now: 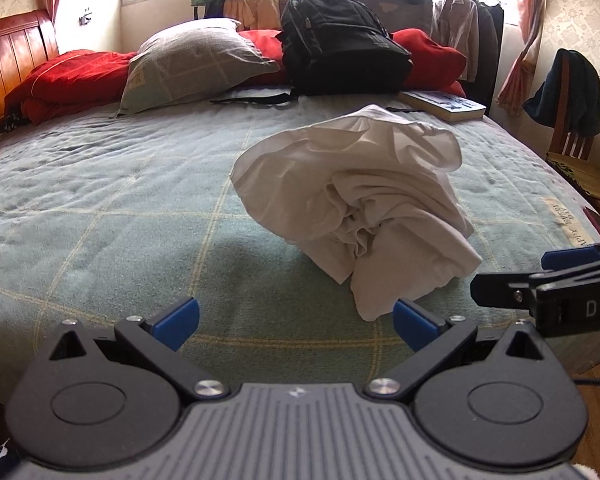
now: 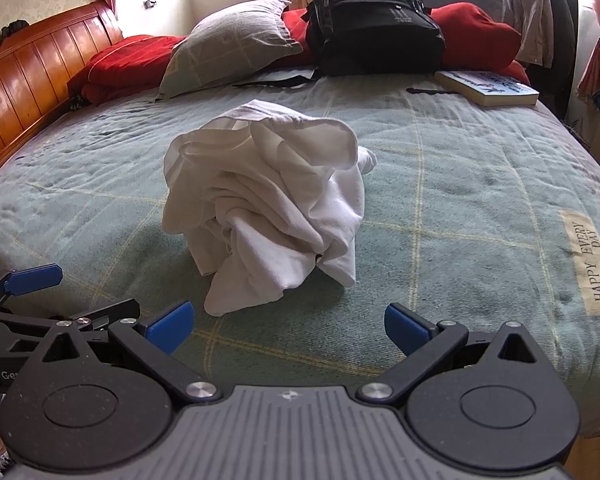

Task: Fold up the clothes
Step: 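Move both grippers toward the crumpled white T-shirt on the bed, then grasp the white T-shirt with the right gripper while the left gripper approaches, then grasp the T-shirt with the left gripper while the right gripper holds it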

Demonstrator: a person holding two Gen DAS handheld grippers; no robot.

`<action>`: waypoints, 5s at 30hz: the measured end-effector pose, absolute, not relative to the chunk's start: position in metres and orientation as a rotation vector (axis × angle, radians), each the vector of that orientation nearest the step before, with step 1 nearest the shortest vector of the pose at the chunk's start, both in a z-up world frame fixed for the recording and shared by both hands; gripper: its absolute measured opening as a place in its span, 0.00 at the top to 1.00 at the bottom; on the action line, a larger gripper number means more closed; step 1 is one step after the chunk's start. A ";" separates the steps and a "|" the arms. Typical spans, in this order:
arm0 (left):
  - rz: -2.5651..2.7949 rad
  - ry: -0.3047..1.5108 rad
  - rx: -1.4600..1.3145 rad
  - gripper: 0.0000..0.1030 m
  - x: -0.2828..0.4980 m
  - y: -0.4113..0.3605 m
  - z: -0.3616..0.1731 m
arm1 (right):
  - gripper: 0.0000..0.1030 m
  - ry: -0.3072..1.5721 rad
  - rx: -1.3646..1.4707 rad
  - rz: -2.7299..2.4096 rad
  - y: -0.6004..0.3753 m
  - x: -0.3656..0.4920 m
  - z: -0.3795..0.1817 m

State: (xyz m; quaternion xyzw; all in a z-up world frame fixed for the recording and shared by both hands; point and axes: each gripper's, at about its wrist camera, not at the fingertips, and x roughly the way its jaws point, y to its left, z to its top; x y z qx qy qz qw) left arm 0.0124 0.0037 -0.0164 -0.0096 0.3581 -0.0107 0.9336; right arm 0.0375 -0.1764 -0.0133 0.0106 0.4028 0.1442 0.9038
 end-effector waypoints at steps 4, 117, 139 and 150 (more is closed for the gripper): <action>-0.019 0.749 -0.021 0.01 0.017 0.004 -0.021 | 0.00 0.854 0.026 0.304 -0.176 0.043 -0.019; -0.411 0.881 -0.527 0.47 0.182 0.095 -0.080 | 0.53 0.846 0.177 0.646 -0.283 0.233 -0.034; -0.278 0.739 -0.206 0.96 0.207 0.102 -0.016 | 0.90 0.772 -0.030 0.629 -0.255 0.231 -0.012; -0.208 0.730 0.059 0.96 0.295 0.100 0.024 | 0.92 0.701 -0.232 0.491 -0.244 0.291 0.008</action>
